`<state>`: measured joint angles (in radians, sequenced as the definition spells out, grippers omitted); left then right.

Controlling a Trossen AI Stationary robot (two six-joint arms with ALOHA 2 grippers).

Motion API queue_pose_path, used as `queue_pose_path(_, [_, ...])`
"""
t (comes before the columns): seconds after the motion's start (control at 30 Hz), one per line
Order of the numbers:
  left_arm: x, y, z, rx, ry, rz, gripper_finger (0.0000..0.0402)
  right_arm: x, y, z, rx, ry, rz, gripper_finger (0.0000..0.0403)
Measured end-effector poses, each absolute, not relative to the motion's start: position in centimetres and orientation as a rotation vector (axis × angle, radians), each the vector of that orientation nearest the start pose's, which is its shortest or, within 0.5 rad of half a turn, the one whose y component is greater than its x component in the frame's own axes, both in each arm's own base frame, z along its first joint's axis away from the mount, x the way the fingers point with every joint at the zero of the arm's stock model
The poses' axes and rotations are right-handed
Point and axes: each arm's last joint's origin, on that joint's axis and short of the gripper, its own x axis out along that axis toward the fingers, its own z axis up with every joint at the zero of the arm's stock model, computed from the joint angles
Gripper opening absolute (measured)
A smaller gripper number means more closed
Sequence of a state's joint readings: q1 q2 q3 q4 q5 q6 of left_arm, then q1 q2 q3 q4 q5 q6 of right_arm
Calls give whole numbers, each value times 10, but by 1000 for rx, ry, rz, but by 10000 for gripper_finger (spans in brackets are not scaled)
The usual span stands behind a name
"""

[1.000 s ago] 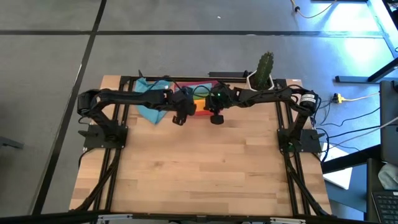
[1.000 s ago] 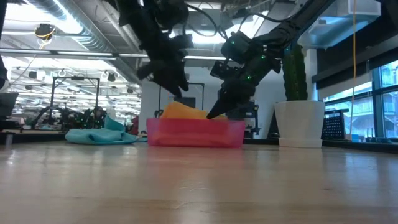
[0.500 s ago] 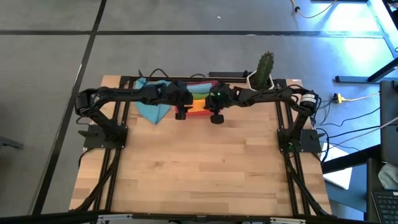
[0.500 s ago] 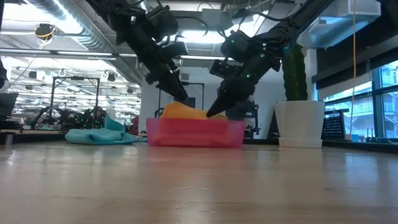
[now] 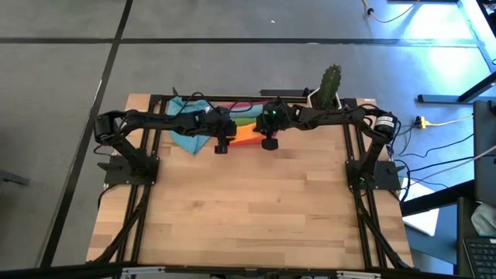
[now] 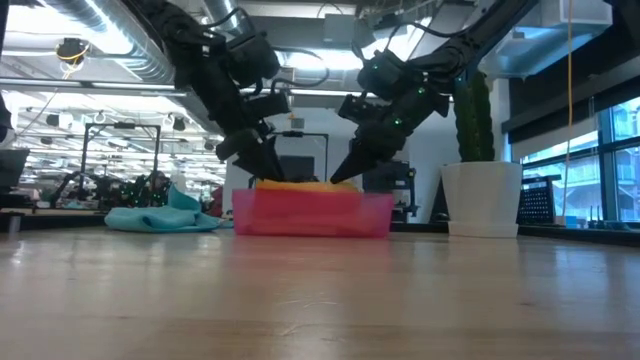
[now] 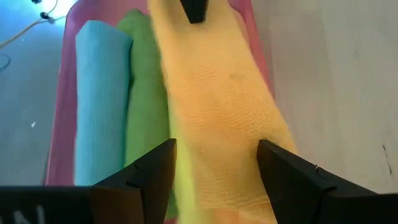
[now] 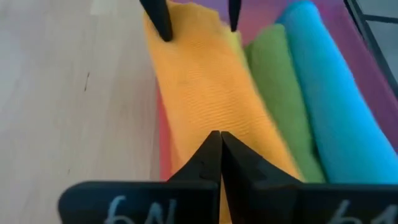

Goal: Roll microfiber towels into tight, uniform cylinder then place into a basket
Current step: Put the rolled orange towel into the red bin

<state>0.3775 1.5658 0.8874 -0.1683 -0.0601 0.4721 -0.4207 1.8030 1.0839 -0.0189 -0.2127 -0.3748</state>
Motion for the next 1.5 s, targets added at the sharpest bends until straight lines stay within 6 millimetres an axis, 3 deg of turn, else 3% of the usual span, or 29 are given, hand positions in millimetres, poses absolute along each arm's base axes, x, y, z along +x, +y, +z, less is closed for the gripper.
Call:
queue_pose_path(0.33, [290, 117, 189, 335, 896, 195, 214, 340, -146, 172, -103, 790, -51, 8])
queue_pose_path(0.6, [291, 120, 201, 364, 823, 247, 214, 336, -144, 168, -80, 845, -38, 9])
queue_pose_path(0.77, [289, 125, 197, 349, 847, 260, 214, 336, -144, 168, -79, 849, -36, 9])
queue_pose_path(0.97, [293, 128, 178, 329, 918, 242, 214, 336, -144, 167, -75, 850, -38, 9])
queue_pose_path(1.1, [295, 129, 169, 328, 946, 234, 214, 338, -145, 158, -69, 865, -34, 9])
queue_pose_path(1.27, [295, 130, 168, 331, 950, 237, 214, 342, -147, 140, -49, 902, -21, 9])
queue_pose_path(1.5, [291, 137, 169, 323, 955, 269, 214, 343, -149, 140, -51, 909, -30, 9])
